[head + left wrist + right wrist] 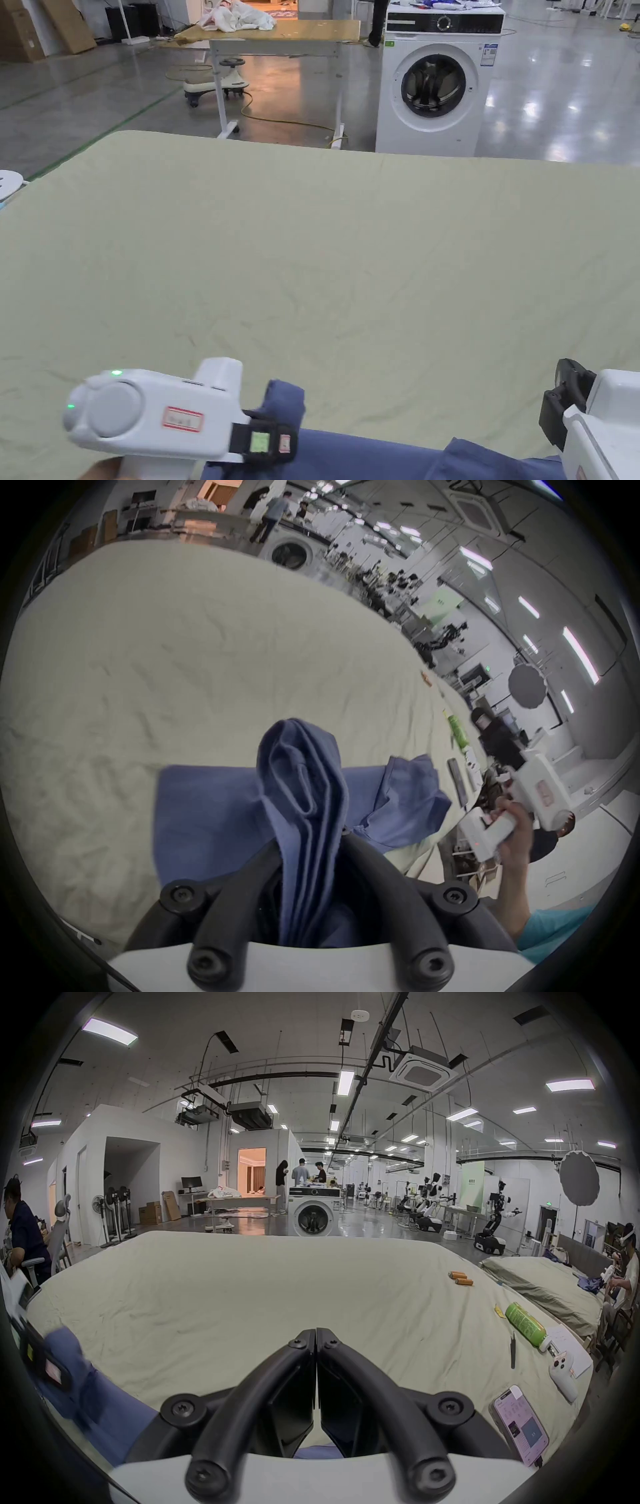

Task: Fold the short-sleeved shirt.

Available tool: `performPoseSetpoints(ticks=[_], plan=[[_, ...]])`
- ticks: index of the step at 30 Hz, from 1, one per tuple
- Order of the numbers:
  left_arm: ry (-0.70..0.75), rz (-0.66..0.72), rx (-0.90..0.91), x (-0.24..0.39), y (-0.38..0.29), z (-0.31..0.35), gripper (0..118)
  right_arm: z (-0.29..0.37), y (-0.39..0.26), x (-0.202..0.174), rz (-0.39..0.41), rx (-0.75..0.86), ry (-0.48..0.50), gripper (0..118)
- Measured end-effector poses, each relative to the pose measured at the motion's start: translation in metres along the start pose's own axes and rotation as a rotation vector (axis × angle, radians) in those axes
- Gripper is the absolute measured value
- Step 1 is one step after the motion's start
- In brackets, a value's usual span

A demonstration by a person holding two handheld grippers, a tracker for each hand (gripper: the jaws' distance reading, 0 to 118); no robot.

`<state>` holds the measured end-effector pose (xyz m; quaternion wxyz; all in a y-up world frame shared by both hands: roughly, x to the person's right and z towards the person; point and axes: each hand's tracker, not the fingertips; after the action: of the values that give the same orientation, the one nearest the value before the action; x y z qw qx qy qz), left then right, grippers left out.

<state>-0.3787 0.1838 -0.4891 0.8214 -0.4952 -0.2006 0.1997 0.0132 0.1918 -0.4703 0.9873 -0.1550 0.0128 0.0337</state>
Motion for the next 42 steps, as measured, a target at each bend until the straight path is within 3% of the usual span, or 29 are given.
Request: performPoseSetpoints(ticks=[6,12,14,16,20,24,25,27,31,37,42], plan=[[0.097,0.010,-0.095,0.008,-0.010,-0.072,3,0.003,-0.006,0.011,-0.007,-0.017,-0.025,0],[0.137,0.050,-0.079,0.008,-0.015,-0.084,7,0.005,-0.009,0.014,-0.012,-0.027,-0.038,0],[0.136,0.045,-0.073,0.009,-0.015,-0.081,20,0.005,-0.010,0.014,-0.011,-0.031,-0.038,0],[0.121,0.047,-0.062,0.013,-0.015,-0.074,44,0.005,-0.011,0.013,-0.014,-0.036,-0.033,0],[0.064,0.060,0.002,0.019,-0.006,-0.046,55,0.006,-0.012,0.010,-0.013,-0.037,-0.028,0],[0.045,0.023,0.064,0.021,0.002,-0.017,52,0.006,-0.011,0.010,-0.016,-0.046,-0.014,0],[0.046,0.018,0.068,0.019,0.003,-0.013,46,0.006,-0.011,0.010,-0.017,-0.046,-0.014,0],[0.071,0.009,0.081,0.016,0.003,-0.011,21,0.007,-0.011,0.010,-0.017,-0.047,-0.014,0],[0.162,-0.039,-0.009,0.011,-0.009,-0.031,7,0.008,-0.012,0.010,-0.019,-0.047,-0.016,0],[-0.002,-0.060,-0.150,0.021,-0.040,-0.070,6,0.008,-0.015,0.011,-0.016,-0.057,-0.021,0],[-0.045,-0.060,-0.104,0.027,-0.051,-0.091,6,0.008,-0.019,0.013,-0.015,-0.070,-0.025,0]])
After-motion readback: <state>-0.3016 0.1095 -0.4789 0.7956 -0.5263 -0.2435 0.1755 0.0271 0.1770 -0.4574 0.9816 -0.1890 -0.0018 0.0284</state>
